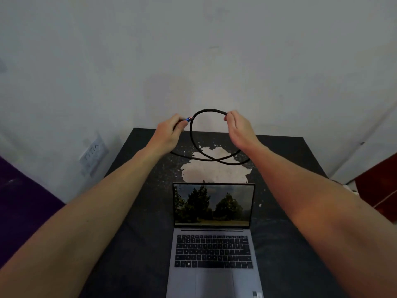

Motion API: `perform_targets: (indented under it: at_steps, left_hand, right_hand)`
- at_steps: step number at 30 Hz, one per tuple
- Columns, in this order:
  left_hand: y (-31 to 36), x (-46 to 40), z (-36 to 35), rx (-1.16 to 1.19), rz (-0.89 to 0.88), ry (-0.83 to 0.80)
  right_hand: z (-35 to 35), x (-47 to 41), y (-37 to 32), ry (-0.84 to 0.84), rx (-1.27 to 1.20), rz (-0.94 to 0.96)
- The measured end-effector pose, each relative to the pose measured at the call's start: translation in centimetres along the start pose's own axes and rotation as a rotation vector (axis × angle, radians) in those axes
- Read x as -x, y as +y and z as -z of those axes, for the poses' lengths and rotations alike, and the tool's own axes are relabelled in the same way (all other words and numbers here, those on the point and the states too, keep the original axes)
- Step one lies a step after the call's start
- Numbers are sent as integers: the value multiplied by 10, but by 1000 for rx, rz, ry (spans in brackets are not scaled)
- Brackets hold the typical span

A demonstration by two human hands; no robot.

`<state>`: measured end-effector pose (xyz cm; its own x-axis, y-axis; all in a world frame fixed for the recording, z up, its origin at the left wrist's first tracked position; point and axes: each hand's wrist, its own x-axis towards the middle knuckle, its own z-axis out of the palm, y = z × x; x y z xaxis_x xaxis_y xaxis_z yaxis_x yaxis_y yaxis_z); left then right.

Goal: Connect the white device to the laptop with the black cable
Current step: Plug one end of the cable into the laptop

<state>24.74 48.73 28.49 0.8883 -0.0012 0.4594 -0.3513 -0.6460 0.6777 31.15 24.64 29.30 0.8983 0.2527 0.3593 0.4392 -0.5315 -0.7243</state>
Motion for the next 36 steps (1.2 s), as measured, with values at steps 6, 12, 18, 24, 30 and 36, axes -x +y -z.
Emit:
perform_targets:
  at_steps: [6,12,18,24,30,36]
  left_hand:
    - [-85,-9,-40,-55,64,-145]
    - [-157,15,-70,-150,127,-304]
    - [-200,50,-66,-268,179,-389]
    - [-219,101,-38,-375,235,-456]
    - [-211,170,-12,-435,316,-531]
    - [-174,235,-19,-441,366,-574]
  right_hand:
    - [-59,-23,81,-128,170,103]
    - [-113,-7,135,-295,303,120]
    - [-143,8,140,-657,259,-92]
    - [-146,16,121,-768,257,-193]
    - [-136,52,93,-517,136,-173]
    - [-129,132,71,-289,188,147]
